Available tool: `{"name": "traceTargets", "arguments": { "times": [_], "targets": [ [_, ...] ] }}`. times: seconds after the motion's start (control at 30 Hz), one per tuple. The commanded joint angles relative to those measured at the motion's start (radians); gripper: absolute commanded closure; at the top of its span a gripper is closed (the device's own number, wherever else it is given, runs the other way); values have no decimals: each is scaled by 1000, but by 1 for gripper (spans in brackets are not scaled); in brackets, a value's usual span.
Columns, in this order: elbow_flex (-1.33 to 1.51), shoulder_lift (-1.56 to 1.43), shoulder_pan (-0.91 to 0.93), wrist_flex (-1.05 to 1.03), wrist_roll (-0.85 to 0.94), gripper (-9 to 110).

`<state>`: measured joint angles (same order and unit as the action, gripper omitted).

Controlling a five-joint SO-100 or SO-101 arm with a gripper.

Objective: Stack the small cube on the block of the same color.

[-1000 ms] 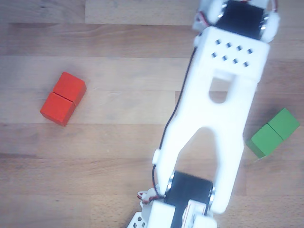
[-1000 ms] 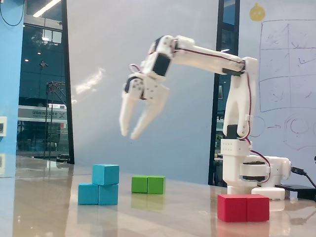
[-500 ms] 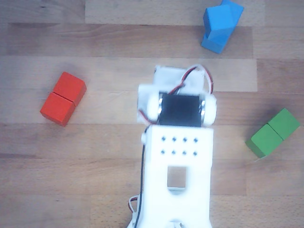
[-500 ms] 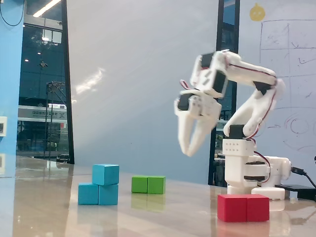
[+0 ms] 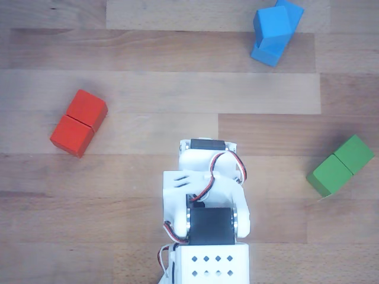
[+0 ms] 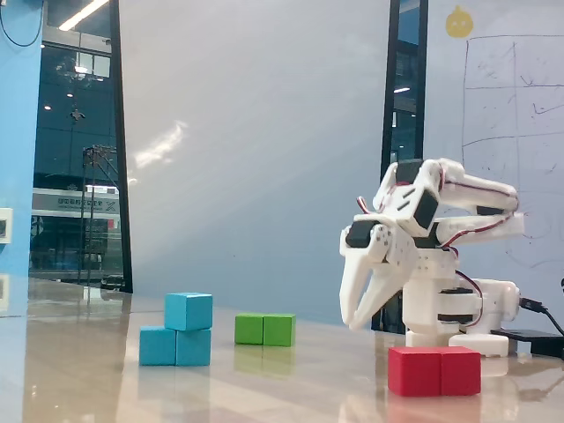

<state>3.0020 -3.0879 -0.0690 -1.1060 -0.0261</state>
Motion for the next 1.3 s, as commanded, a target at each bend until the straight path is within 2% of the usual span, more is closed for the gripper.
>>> {"name": "traceTargets", "arguments": {
  "times": [0.0,0.43,1.27],
  "targets": [
    [25,-114,-9,26,-5,101],
    [75,-371,-11,-109,-8,102],
    [72,-364,-12,-109,-9,101]
  ]
}}
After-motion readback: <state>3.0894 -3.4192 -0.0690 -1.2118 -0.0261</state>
